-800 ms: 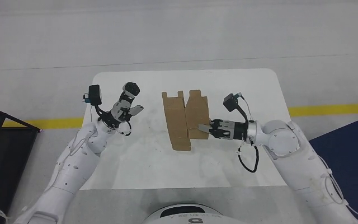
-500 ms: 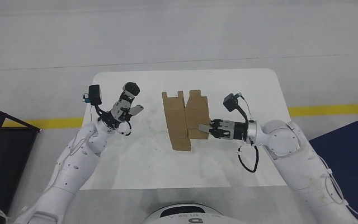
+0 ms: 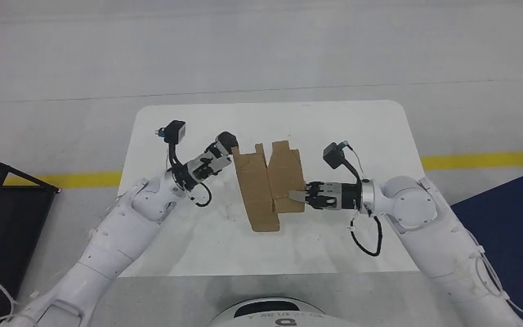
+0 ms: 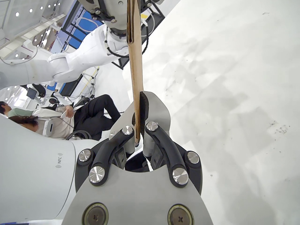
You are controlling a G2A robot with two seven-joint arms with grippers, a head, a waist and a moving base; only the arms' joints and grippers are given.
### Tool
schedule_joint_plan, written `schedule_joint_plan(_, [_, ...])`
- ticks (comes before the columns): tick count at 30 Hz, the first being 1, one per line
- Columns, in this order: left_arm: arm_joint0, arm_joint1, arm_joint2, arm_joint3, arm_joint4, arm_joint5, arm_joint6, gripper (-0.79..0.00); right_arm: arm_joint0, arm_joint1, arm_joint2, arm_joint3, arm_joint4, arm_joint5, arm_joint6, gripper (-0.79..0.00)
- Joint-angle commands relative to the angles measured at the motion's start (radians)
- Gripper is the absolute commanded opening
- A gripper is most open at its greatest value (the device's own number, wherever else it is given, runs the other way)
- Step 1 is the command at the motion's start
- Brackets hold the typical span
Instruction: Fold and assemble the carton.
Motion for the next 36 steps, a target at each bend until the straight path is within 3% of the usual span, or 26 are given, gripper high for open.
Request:
schedule_joint_plan(1, [-0.012,0.005,0.011,0.017,-0.132,0.000,-0.129,0.000,0.007,0.002,0.001,0.007,0.044,-0.010,0.039,-0.785])
schedule_joint_plan(5, [-0.025,0.007,0.011,0.027,-0.306,0.000,-0.293,-0.249,0.015,0.006,0.003,0.018,0.068,-0.003,0.064,-0.785])
schedule_joint_plan(7, [-0.024,0.008,-0.003,0.028,-0.358,0.000,-0.364,-0.305,0.020,0.006,-0.001,0.022,0.073,0.006,0.065,-0.785])
schedule_joint_plan(9, [-0.018,0.007,-0.018,0.024,-0.399,0.000,-0.428,-0.292,0.026,0.006,-0.006,0.026,0.074,0.013,0.066,-0.785])
schedule_joint_plan(11, [-0.010,0.005,-0.030,0.020,-0.435,0.000,-0.493,-0.228,0.032,0.006,-0.012,0.029,0.075,0.021,0.064,-0.785])
schedule_joint_plan(13, [-0.005,0.002,-0.043,0.020,-0.453,0.000,-0.539,-0.237,0.035,0.006,-0.017,0.033,0.078,0.030,0.063,-0.785])
schedule_joint_plan(17, [0.004,-0.001,-0.045,0.006,-0.415,0.000,-0.539,-0.256,0.043,0.006,-0.019,0.045,0.102,0.036,0.065,-0.785])
schedule_joint_plan(22, [0.006,-0.004,-0.039,0.013,-0.393,0.000,-0.539,-0.219,0.049,0.008,-0.019,0.054,0.120,0.033,0.072,-0.785])
schedule_joint_plan(23, [0.005,-0.005,-0.034,0.014,-0.386,0.000,-0.539,-0.246,0.049,0.008,-0.020,0.054,0.123,0.033,0.072,-0.785])
schedule_joint_plan(25, [0.002,-0.005,-0.029,0.016,-0.381,0.000,-0.539,-0.394,0.050,0.009,-0.020,0.055,0.126,0.033,0.072,-0.785])
schedule_joint_plan(29, [-0.003,-0.005,-0.023,0.025,-0.379,0.000,-0.539,-0.548,0.051,0.010,-0.021,0.059,0.134,0.031,0.075,-0.785])
schedule_joint_plan(33, [-0.006,-0.006,-0.017,0.031,-0.376,0.000,-0.539,-0.785,0.054,0.011,-0.025,0.061,0.137,0.031,0.077,-0.785])
schedule_joint_plan(36, [-0.008,-0.007,-0.014,0.038,-0.371,0.000,-0.539,-0.785,0.055,0.012,-0.027,0.061,0.139,0.032,0.075,-0.785])
